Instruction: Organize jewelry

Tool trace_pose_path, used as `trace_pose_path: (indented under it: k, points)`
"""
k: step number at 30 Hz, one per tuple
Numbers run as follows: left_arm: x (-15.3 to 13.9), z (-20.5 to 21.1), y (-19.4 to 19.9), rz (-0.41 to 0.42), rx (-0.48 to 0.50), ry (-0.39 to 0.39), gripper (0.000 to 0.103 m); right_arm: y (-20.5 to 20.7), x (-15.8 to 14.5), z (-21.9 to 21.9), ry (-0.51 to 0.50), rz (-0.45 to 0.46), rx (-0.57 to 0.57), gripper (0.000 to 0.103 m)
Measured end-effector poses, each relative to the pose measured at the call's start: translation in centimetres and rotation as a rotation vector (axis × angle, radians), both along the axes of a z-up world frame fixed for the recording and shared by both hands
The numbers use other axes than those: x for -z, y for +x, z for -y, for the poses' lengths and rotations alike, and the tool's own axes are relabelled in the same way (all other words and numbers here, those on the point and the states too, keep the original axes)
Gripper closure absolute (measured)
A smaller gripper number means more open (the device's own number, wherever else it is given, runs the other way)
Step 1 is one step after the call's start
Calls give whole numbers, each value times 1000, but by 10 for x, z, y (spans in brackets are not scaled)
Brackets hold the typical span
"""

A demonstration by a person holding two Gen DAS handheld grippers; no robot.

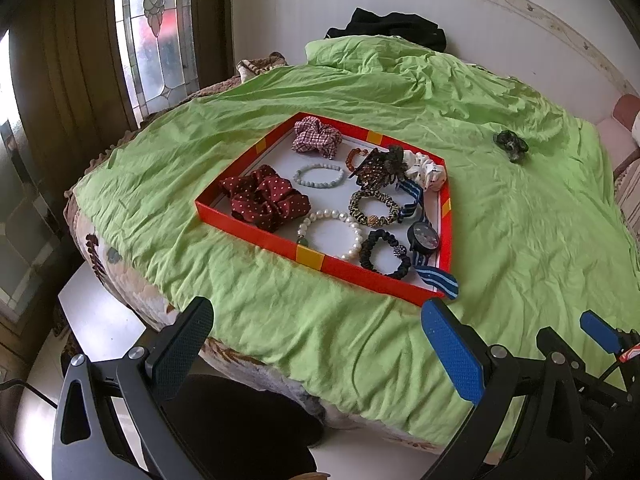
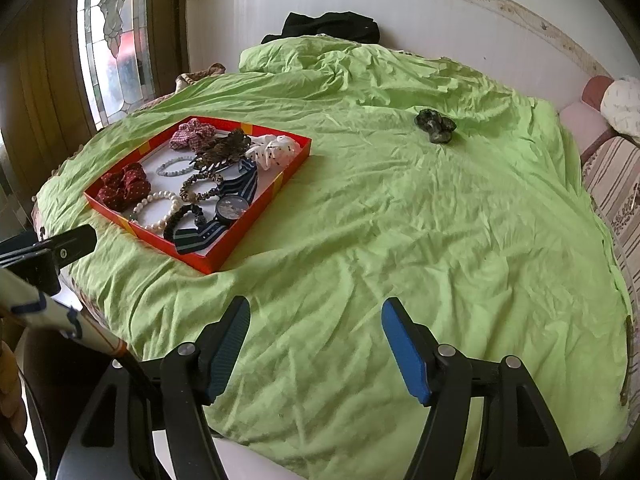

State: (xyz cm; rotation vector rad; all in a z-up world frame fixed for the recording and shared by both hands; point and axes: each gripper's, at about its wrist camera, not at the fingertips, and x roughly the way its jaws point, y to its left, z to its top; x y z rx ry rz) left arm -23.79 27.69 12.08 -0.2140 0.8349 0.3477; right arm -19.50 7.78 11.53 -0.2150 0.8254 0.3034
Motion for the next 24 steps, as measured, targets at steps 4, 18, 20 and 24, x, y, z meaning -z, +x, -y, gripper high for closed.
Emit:
trace_pose_path:
  k: [4,18,20,24]
  points:
    - [2,-4,-1,-4,3,-8,0,5,-5,-7,-7,-3,-10,30]
    - [12,-20,1,-24,-16,-40,0,18,-7,-29,-22,-2,-30,28]
    - [14,-21,3,-29,-17,-43,0,19,-5,-29,-22,-6,-30,28]
    - [17,-21,4,-38,-14,-48,0,20,-3,-30,-24,-11,-27,28]
